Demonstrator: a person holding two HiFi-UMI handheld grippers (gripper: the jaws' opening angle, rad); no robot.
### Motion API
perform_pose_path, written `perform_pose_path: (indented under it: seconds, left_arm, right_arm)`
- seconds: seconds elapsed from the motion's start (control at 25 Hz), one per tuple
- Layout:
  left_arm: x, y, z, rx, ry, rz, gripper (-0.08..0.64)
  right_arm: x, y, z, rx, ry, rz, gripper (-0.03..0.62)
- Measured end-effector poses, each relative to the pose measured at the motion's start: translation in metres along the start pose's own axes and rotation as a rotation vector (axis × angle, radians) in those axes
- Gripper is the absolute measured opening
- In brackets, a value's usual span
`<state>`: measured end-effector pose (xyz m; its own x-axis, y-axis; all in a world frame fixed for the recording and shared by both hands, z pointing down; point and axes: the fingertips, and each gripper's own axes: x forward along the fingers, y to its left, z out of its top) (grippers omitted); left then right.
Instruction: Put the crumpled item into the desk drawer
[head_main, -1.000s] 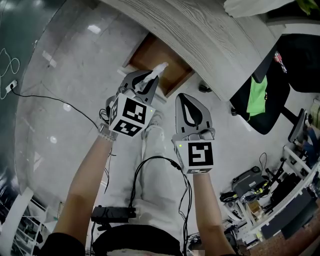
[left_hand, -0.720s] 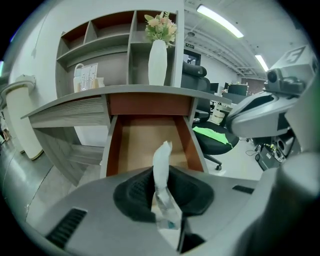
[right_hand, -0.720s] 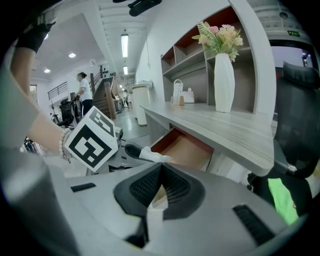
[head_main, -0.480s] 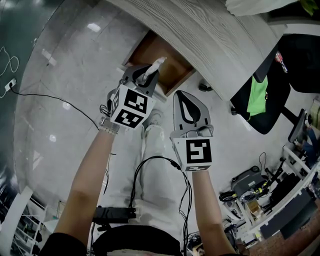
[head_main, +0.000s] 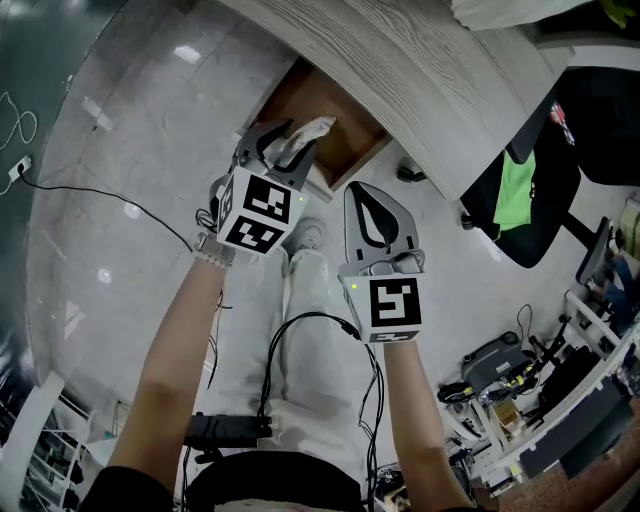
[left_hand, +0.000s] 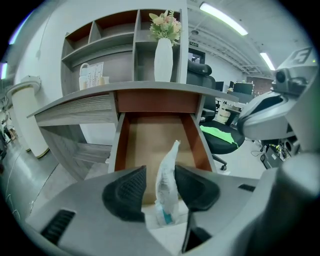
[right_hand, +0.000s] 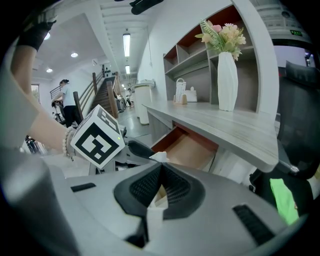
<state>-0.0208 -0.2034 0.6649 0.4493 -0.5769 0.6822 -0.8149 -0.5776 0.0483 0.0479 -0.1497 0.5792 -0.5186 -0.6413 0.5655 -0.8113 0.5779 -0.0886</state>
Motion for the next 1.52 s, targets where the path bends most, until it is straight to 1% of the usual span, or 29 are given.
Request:
perform_pose_path:
  seconds: [0.2,0.44,0.6,0.8,0.84,0.92,1.12,1.32,1.52]
  left_arm:
    - [-0.008,0.014,0.005,-0.001,-0.020,0.054,0.178]
    - [-0.016,0.029,0.009,0.009,-0.036,0.098,0.178]
    - [-0.017,0.038,0.004,0.011,-0.024,0.118,0.178]
    - [-0.021,0.044,0.004,-0.004,-0.041,0.130,0.177]
    - [-0.023,0.044,0.004,-0.005,-0.045,0.131,0.172]
    - [-0.026,0.044,0.003,-0.010,-0.051,0.129,0.134]
    - [-0.034,0.040,0.005,-0.033,-0.079,0.107,0.016]
    - [-0.052,0.030,0.013,-0.046,-0.108,0.084,0.012]
    - [-0.080,0.006,0.027,-0.047,-0.125,0.048,0.012]
  right_arm:
    - [-0.001,0.003,0.002,-0.007,0.003,0.008,0.005]
    - [0.001,0.006,0.004,-0.011,0.001,0.008,0.005]
    - [0.002,0.006,0.004,-0.013,-0.003,0.004,0.005]
    - [0.005,0.007,0.004,-0.011,-0.010,-0.003,0.005]
    - [0.006,0.008,0.004,-0.011,-0.011,-0.005,0.005]
    - [0.007,0.010,0.005,-0.016,-0.006,-0.003,0.005]
    - [0.007,0.010,0.009,-0.021,-0.024,-0.028,0.005]
    - [0.000,0.007,0.015,-0.024,-0.030,-0.067,0.005]
    - [-0.012,0.008,0.031,-0.028,-0.045,-0.077,0.005]
